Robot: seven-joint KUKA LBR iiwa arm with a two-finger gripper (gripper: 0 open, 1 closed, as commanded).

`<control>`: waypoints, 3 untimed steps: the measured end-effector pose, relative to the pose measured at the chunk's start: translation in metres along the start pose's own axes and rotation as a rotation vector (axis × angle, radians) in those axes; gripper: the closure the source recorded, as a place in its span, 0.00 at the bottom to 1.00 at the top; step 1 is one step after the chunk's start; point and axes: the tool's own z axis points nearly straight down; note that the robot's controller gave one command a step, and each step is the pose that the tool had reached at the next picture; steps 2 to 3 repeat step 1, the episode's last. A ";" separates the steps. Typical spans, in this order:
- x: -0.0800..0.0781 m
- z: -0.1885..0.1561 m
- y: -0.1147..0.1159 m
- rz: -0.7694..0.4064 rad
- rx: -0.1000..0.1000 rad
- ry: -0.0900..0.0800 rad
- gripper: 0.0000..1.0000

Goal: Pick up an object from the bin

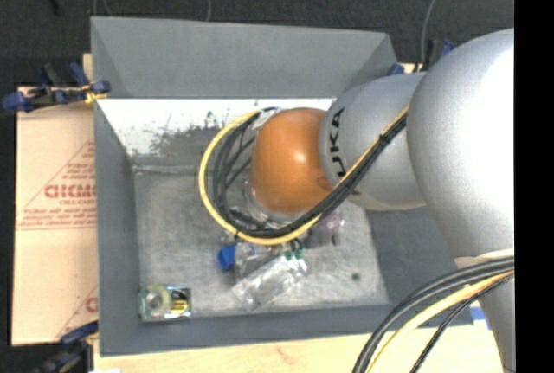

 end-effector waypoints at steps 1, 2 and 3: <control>-0.015 -0.148 -0.001 -0.206 0.002 0.011 1.00; -0.015 -0.148 -0.001 -0.206 0.002 0.011 1.00; -0.015 -0.148 -0.001 -0.206 0.002 0.011 1.00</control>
Offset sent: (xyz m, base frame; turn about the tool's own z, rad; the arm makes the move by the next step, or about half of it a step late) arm 0.0080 0.0033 0.1439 -0.2081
